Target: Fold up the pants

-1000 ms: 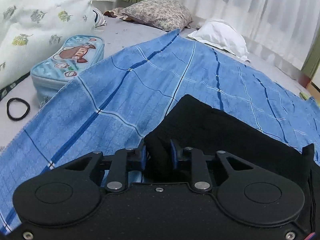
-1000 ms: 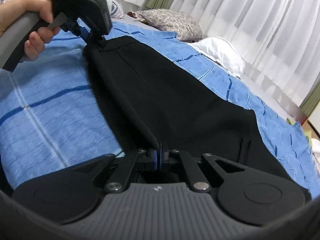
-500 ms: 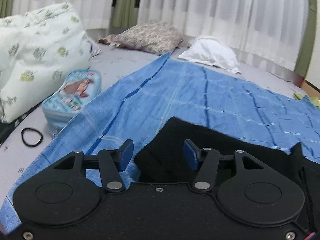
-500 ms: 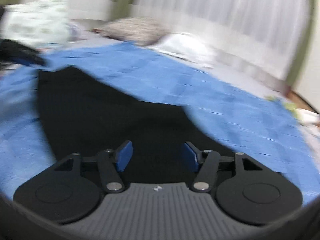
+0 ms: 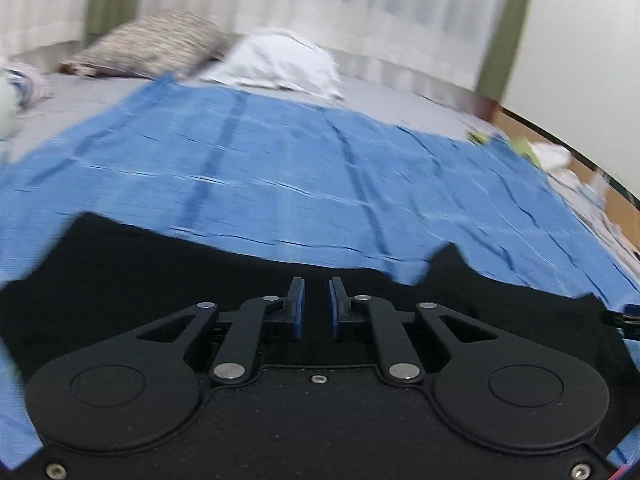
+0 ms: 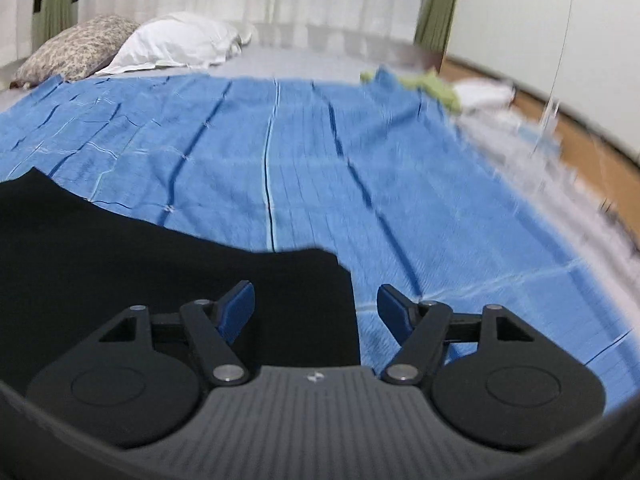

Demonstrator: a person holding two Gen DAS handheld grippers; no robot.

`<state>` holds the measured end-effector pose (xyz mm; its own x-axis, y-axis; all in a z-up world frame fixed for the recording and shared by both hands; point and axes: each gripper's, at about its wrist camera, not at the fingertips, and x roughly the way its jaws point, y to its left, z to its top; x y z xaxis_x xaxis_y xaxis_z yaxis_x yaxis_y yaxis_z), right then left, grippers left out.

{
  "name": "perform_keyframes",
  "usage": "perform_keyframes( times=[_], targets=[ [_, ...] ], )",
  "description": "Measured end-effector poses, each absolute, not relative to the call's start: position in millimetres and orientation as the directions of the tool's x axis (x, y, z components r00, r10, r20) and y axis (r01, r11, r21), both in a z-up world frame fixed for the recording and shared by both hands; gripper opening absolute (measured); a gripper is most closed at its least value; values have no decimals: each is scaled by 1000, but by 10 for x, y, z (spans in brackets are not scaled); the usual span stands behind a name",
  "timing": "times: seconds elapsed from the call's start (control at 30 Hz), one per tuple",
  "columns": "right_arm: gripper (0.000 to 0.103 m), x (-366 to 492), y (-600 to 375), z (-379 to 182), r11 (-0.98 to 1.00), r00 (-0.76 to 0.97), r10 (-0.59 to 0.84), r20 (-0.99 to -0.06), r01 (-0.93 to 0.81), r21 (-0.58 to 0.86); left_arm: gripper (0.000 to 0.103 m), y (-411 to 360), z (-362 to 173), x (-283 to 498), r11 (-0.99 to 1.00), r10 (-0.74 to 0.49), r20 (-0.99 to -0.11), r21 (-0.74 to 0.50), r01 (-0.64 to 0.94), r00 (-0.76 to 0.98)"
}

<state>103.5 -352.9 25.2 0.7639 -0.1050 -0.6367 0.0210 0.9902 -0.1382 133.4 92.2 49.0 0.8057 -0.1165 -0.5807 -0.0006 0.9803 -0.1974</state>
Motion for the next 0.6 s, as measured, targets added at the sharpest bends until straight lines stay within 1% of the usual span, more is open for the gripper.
perform_keyframes(
  times=[0.1, 0.2, 0.23, 0.3, 0.33, 0.4, 0.43, 0.47, 0.5, 0.6],
  targets=[
    [82, 1165, -3716, 126, 998, 740, -53, -670, 21, -56, 14, 665, 378, 1513, 982, -152, -605, -182, 50, 782],
    [82, 1292, -3825, 53, 1000, 715, 12, -699, 7, 25, 15, 420, 219, 1712, 995, -89, -649, -90, 40, 756],
    [81, 1356, -3832, 36, 999, 708, 29, -706, 1, 42, 15, 394, 163, 1769, 997, -66, -661, -68, 28, 747],
    [58, 1405, -3852, 55, 998, 698, 58, -714, -20, 62, 15, 341, 53, 1858, 999, -15, -683, -34, -11, 730],
    [51, 1413, -3853, 77, 997, 694, 67, -717, -27, 68, 15, 346, 12, 1875, 999, -2, -687, -28, -24, 727],
    [24, 1401, -3873, 120, 996, 690, 85, -719, -32, 88, 14, 342, -10, 1883, 999, 13, -683, -27, -43, 731],
    [20, 1386, -3887, 141, 995, 689, 90, -719, -26, 100, 14, 333, -11, 1898, 999, 21, -683, -22, -50, 730],
    [11, 1376, -3889, 158, 995, 694, 80, -715, -12, 100, 14, 340, -4, 1890, 998, 32, -683, -15, -58, 730],
    [7, 1344, -3883, 175, 996, 703, 55, -709, 8, 86, 14, 330, -8, 1914, 998, 45, -683, -4, -66, 729],
    [7, 1236, -3854, 189, 997, 731, -44, -681, 74, 16, 13, 333, -22, 1911, 997, 67, -675, 16, -76, 735]
  ],
)
